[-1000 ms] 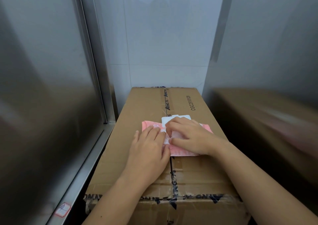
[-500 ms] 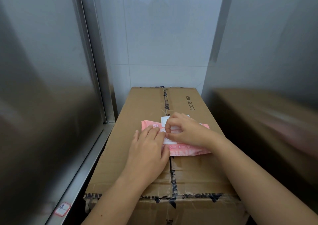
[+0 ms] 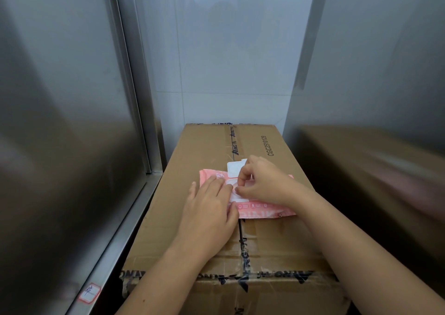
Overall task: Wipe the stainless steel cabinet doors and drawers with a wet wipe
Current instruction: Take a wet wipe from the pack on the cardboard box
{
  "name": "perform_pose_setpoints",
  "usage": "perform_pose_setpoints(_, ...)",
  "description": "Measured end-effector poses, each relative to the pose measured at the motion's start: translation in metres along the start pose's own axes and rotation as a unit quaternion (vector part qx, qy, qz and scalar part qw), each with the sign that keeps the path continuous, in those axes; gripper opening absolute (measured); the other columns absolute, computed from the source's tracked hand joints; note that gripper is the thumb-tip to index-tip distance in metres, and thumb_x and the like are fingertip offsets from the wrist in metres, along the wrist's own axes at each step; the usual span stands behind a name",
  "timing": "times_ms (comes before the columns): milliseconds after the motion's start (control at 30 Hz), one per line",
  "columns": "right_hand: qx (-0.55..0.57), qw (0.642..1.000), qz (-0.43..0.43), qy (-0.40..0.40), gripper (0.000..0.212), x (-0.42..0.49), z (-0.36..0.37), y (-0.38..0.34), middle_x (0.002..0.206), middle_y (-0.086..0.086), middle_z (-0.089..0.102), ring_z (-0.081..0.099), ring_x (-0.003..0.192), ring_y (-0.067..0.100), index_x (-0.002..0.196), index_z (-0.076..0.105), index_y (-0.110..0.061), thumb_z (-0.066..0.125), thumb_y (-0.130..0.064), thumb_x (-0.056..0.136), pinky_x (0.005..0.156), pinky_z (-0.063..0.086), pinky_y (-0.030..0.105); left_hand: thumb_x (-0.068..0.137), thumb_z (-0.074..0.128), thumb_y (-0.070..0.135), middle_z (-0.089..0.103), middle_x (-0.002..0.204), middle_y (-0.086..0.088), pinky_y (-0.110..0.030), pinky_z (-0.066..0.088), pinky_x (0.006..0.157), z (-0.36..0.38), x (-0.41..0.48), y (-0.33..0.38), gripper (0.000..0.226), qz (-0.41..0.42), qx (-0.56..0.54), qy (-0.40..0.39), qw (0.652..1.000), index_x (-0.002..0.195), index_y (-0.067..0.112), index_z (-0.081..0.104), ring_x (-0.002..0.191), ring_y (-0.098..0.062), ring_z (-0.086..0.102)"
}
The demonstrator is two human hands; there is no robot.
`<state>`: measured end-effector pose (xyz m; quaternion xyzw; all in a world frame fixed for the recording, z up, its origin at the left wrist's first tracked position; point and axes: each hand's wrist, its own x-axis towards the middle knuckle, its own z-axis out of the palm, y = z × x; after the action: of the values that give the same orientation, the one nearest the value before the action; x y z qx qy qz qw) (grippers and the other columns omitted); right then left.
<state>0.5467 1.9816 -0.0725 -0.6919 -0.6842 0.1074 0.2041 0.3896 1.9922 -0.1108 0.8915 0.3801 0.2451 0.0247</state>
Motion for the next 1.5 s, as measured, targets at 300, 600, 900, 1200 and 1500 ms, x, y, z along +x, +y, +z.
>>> perform_pose_setpoints(300,0.071,0.996,0.022,0.050,0.019,-0.003,0.007,0.001,0.079,-0.009,0.050,0.049,0.070,0.005,0.059,0.061,-0.017,0.063,-0.014,0.078,0.059,0.039,0.017,0.096,0.034,0.034,0.030,0.148,0.012,-0.027,-0.002,0.107,0.001,0.001,-0.001,0.047,0.003,0.003,-0.005,1.000,0.142,0.026,0.033,0.138,-0.003,0.014)
perform_pose_setpoints(600,0.142,0.983,0.036,0.107,0.027,-0.011,0.009,0.005,0.079,-0.011,0.049,0.048,0.070,0.002,0.058,0.055,-0.024,0.062,-0.009,0.078,0.059,0.036,0.006,0.096,0.035,0.034,0.030,0.147,0.014,-0.028,-0.001,0.107,0.001,0.002,0.000,0.047,0.002,-0.010,0.003,1.000,0.142,0.028,0.032,0.137,-0.002,0.015)
perform_pose_setpoints(900,0.241,0.949,0.055,0.194,0.023,-0.021,-0.005,0.018,0.080,-0.001,0.056,0.049,0.068,0.004,0.062,0.055,-0.017,0.061,-0.004,0.080,0.060,0.037,0.006,0.097,0.032,0.035,0.030,0.146,0.015,-0.027,0.000,0.108,0.000,0.001,0.000,0.045,0.006,-0.006,0.000,1.000,0.142,0.028,0.032,0.136,-0.002,0.016)
perform_pose_setpoints(1200,0.290,0.923,0.084,0.238,0.022,-0.037,-0.007,0.036,0.063,-0.007,0.054,0.045,0.049,-0.003,0.063,0.054,-0.016,0.060,-0.003,0.080,0.051,0.036,0.007,0.097,0.038,0.033,0.035,0.144,0.013,-0.020,0.009,0.104,-0.005,0.012,-0.004,0.040,0.045,-0.057,-0.004,0.997,0.136,0.028,0.044,0.132,-0.004,0.025)
perform_pose_setpoints(1500,0.341,0.904,0.080,0.245,0.023,-0.041,-0.003,0.039,0.057,-0.010,0.050,0.044,0.047,-0.006,0.064,0.055,-0.013,0.058,0.002,0.080,0.050,0.035,0.006,0.092,0.053,0.014,0.057,0.124,0.007,-0.013,0.031,0.092,-0.009,0.057,-0.001,0.023,0.071,-0.141,-0.106,0.982,0.110,0.018,0.068,0.117,-0.008,0.049)
